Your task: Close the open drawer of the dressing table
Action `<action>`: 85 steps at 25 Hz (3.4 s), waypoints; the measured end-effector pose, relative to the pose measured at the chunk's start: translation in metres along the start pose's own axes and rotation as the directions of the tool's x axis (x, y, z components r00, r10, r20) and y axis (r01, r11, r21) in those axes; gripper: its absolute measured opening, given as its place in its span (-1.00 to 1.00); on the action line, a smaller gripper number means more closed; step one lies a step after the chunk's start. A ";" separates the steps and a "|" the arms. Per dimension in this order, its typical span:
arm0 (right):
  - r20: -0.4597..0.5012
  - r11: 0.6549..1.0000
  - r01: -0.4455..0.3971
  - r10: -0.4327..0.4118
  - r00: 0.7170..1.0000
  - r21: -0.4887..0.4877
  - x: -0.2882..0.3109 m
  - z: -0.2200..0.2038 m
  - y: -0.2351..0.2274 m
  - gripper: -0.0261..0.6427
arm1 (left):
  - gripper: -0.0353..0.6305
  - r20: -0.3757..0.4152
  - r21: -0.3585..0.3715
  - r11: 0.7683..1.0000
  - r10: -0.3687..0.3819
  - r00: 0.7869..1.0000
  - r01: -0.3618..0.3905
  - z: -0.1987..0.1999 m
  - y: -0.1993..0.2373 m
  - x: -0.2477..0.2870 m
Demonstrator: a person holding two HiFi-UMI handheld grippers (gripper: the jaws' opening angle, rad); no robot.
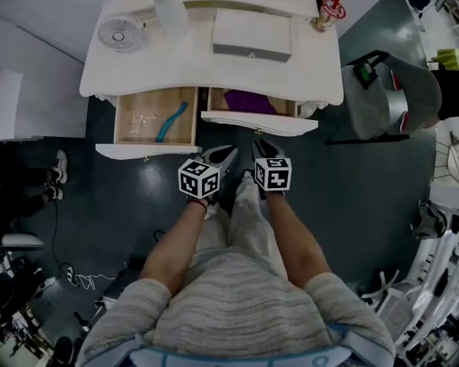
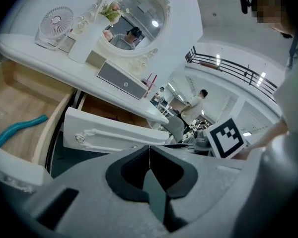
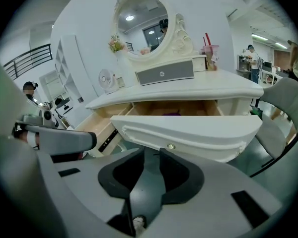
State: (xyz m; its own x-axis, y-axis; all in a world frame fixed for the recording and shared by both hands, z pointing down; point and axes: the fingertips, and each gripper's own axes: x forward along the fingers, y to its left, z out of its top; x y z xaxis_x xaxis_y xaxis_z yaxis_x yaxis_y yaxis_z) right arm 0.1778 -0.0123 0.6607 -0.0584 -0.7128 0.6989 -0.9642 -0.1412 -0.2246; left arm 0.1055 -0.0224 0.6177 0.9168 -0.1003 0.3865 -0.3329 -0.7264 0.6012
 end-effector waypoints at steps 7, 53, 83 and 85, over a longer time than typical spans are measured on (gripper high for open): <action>-0.055 0.998 0.044 -0.042 0.998 0.034 0.019 -0.009 -0.015 -0.61 | -0.84 -0.009 -0.026 1.000 0.008 1.000 -0.008 -0.005 0.004 0.002; -0.152 0.993 0.111 -0.103 0.983 0.042 0.071 0.010 -0.054 -0.61 | -0.84 0.026 -0.101 0.993 0.059 0.998 -0.056 0.003 0.016 0.011; -0.112 0.992 0.120 -0.116 0.987 0.035 0.101 0.048 -0.073 -0.61 | -0.84 0.047 -0.138 0.987 0.092 0.995 -0.085 0.005 0.029 0.008; -0.107 0.992 0.122 -0.117 0.987 0.038 0.103 0.050 -0.073 -0.61 | -0.84 0.047 -0.139 0.986 0.096 0.994 -0.088 0.006 0.030 0.007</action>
State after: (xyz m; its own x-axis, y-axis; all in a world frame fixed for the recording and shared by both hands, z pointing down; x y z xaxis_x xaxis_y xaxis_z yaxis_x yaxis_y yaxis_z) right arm 0.2554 -0.1102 0.7153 0.0277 -0.6138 0.7889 -0.9537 -0.2528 -0.1632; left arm 0.1030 -0.0489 0.6342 0.8902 -0.2015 0.4087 -0.4400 -0.6130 0.6562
